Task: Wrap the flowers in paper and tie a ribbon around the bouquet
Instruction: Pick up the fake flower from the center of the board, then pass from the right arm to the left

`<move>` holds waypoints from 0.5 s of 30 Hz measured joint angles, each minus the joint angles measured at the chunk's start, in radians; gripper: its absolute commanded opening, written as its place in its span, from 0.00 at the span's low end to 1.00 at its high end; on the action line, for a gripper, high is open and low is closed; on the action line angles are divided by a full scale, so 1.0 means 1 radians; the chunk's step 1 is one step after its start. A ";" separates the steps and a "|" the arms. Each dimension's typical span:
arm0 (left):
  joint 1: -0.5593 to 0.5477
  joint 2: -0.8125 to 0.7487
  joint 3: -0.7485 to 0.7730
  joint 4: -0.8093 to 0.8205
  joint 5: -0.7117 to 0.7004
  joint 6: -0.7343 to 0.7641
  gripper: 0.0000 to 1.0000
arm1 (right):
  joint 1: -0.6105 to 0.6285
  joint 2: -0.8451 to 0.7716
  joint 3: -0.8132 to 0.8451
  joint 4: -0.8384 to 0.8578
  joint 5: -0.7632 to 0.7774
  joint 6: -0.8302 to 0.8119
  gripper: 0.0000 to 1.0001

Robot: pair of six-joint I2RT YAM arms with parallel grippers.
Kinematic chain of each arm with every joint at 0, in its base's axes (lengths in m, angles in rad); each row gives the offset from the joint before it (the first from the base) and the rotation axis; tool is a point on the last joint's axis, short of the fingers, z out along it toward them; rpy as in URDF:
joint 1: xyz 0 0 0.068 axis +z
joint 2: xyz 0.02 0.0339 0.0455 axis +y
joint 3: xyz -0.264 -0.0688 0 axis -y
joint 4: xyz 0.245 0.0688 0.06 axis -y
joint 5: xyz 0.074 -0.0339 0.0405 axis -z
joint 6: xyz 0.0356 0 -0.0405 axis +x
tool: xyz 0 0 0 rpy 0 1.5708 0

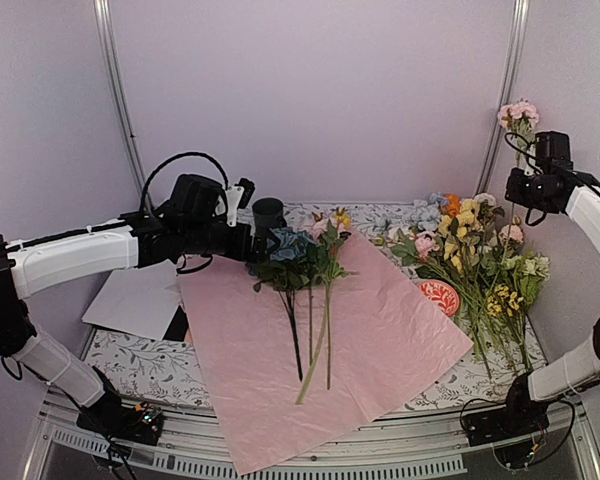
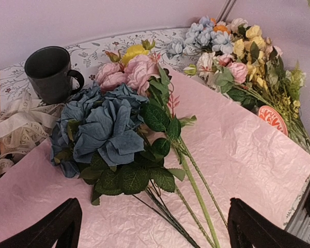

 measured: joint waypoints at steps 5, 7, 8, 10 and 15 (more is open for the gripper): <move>-0.001 -0.008 -0.004 0.028 0.030 0.011 0.99 | 0.046 -0.182 -0.083 0.232 -0.323 0.043 0.00; -0.010 -0.019 -0.007 0.053 0.056 0.023 0.99 | 0.133 -0.230 -0.177 0.402 -0.451 0.109 0.00; -0.018 -0.026 -0.008 0.077 0.072 0.035 0.98 | 0.199 -0.241 -0.233 0.497 -0.504 0.159 0.00; -0.048 -0.036 -0.009 0.128 0.113 0.055 0.97 | 0.344 -0.227 -0.320 0.652 -0.557 0.235 0.00; -0.124 -0.040 -0.035 0.303 0.284 0.047 0.93 | 0.676 -0.039 -0.386 0.923 -0.588 0.375 0.00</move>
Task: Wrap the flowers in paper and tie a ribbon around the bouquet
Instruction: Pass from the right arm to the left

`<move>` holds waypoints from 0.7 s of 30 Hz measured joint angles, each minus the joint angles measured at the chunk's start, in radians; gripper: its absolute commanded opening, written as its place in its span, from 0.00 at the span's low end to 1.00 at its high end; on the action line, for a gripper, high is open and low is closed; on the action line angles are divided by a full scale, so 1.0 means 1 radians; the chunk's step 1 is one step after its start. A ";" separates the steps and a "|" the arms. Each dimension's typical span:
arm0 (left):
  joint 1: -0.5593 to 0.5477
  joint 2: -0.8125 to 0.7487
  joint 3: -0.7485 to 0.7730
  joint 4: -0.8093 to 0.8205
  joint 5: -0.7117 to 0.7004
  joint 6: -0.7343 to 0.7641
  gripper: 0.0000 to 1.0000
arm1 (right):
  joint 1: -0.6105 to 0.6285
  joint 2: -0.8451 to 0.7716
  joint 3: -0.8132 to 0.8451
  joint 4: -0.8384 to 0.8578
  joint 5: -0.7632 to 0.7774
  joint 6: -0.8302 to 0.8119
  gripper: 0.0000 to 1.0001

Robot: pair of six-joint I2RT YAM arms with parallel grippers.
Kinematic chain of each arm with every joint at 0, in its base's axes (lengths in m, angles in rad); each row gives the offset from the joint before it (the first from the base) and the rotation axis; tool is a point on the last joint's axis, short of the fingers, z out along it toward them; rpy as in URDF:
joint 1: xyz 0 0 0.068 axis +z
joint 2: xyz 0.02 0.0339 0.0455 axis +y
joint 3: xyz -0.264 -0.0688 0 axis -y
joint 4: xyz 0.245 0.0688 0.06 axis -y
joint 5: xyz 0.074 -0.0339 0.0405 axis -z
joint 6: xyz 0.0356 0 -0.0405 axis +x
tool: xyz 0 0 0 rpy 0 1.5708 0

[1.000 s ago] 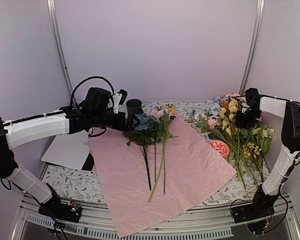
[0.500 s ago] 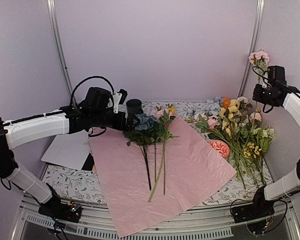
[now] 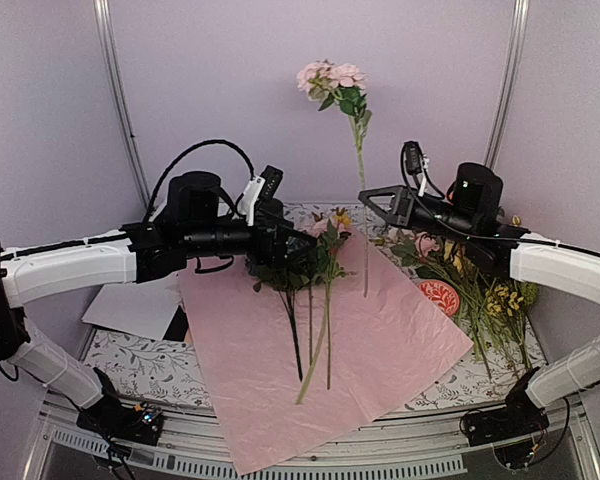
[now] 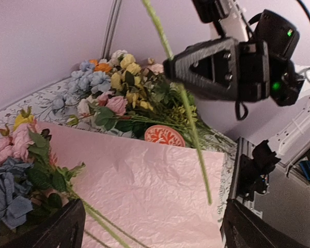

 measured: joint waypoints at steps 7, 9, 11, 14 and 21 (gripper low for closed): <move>0.008 0.004 -0.119 0.206 0.145 -0.092 0.83 | 0.192 0.153 0.000 0.243 0.017 0.105 0.00; 0.012 0.017 -0.144 0.256 0.180 -0.127 0.80 | 0.211 0.177 0.000 0.285 0.026 0.128 0.00; 0.013 0.039 -0.158 0.302 0.215 -0.157 0.76 | 0.220 0.204 0.000 0.314 0.029 0.152 0.00; 0.015 0.076 -0.164 0.349 0.256 -0.196 0.63 | 0.230 0.235 0.000 0.332 0.031 0.175 0.00; 0.018 0.089 -0.171 0.402 0.280 -0.251 0.00 | 0.236 0.251 -0.006 0.351 0.034 0.199 0.00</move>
